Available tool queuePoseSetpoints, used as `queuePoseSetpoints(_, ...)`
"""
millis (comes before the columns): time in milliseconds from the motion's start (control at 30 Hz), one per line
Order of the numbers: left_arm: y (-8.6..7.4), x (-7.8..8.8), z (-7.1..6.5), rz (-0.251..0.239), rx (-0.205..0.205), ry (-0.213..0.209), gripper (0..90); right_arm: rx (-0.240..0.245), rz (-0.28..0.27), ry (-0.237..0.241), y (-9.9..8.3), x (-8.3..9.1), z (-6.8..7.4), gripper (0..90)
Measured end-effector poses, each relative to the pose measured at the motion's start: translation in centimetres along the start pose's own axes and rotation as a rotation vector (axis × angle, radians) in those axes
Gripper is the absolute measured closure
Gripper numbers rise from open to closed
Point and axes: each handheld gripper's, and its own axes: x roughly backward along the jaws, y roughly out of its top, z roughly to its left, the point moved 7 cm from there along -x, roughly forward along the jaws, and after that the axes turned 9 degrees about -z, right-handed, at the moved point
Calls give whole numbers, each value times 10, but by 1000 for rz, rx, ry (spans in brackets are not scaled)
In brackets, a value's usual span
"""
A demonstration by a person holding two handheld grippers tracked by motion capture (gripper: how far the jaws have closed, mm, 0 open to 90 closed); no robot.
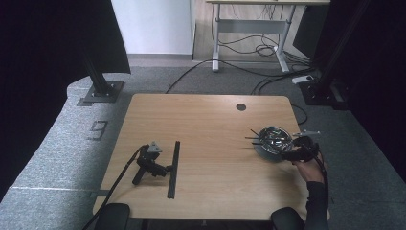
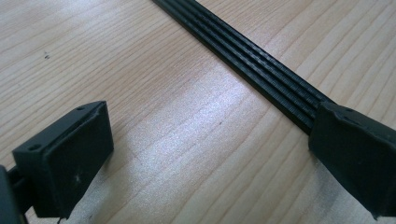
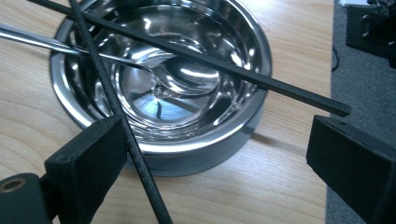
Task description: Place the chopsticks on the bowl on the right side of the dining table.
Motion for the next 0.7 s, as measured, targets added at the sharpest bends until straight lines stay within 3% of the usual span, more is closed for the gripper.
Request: queuePoseSetpoints(700,0,0,0,0,0,0,0,-34,-31,-104,1,-3,-28,81)
